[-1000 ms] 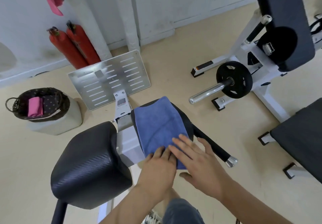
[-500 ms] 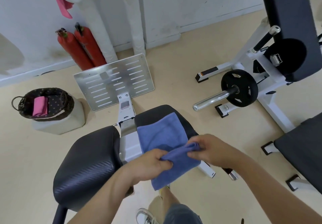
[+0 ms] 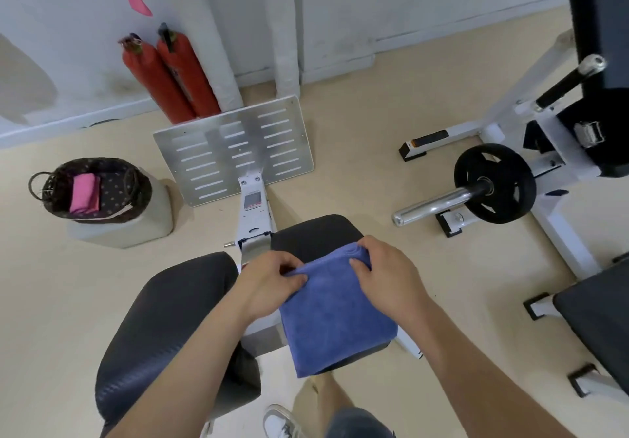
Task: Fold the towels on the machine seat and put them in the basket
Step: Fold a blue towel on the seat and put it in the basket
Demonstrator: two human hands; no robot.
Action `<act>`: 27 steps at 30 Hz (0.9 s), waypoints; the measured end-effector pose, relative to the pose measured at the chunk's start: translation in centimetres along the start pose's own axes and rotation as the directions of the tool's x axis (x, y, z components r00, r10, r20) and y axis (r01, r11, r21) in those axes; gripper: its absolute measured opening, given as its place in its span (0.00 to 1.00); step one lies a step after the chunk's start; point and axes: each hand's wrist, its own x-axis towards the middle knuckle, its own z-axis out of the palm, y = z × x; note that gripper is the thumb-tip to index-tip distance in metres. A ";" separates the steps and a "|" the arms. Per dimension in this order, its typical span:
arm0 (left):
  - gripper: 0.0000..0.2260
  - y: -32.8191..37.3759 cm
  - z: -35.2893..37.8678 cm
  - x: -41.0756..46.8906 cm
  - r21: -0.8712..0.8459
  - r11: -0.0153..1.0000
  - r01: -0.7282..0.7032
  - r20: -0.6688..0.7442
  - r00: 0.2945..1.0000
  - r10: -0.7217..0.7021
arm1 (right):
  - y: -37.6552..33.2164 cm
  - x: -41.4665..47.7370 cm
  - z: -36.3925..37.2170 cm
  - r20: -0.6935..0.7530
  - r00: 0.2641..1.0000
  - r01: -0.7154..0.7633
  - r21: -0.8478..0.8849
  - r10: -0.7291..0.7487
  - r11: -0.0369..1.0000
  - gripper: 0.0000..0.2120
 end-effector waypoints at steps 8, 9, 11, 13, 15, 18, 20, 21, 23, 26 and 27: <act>0.03 -0.2 0.5 1.0 0.208 0.978 -0.009 -0.151 0.988 0.041 | 0.0 2.0 0.3 0.082 0.986 0.164 -0.313 -0.145 0.935 0.04; 0.04 -0.2 0.5 1.1 0.219 0.976 -0.005 -0.155 0.987 0.040 | 0.0 2.3 0.3 0.100 0.985 0.168 -0.326 -0.143 0.930 0.03; 0.04 -0.1 0.6 1.2 0.235 0.972 0.007 -0.164 0.986 0.032 | 0.0 2.8 0.4 0.135 0.983 0.165 -0.329 -0.126 0.930 0.04; 0.03 -0.1 0.8 1.5 0.234 0.972 0.022 -0.166 0.986 0.018 | -0.1 3.2 0.4 0.164 0.983 0.132 -0.309 -0.084 0.942 0.06; 0.04 -0.1 0.9 1.9 0.233 0.972 0.039 -0.152 0.988 -0.004 | -0.1 3.6 0.2 0.191 0.981 0.085 -0.298 -0.028 0.951 0.10; 0.07 -0.7 0.9 2.2 0.220 0.975 0.036 -0.122 0.992 -0.010 | 0.1 4.6 -0.3 0.291 0.956 0.050 -0.308 0.044 0.950 0.19; 0.09 -1.1 0.7 2.2 0.206 0.978 0.017 -0.077 0.997 -0.001 | 0.0 5.5 -0.6 0.367 0.927 0.037 -0.278 0.070 0.960 0.18; 0.09 -1.3 0.6 2.2 0.184 0.983 0.014 -0.051 0.999 -0.004 | 0.0 6.0 -0.7 0.403 0.912 0.027 -0.250 0.079 0.968 0.16; 0.06 -1.7 0.4 2.3 0.120 0.992 0.039 -0.010 0.999 -0.038 | -0.1 6.8 -1.0 0.475 0.876 0.001 -0.172 0.082 0.985 0.12; 0.05 -2.3 0.2 2.9 0.016 0.996 0.091 0.075 0.993 -0.092 | -0.3 7.8 -1.6 0.576 0.814 -0.024 -0.096 0.075 0.995 0.11; 0.06 -2.4 0.1 3.0 0.005 0.995 0.096 0.104 0.990 -0.096 | -0.4 8.2 -1.8 0.602 0.795 -0.017 -0.091 0.069 0.996 0.12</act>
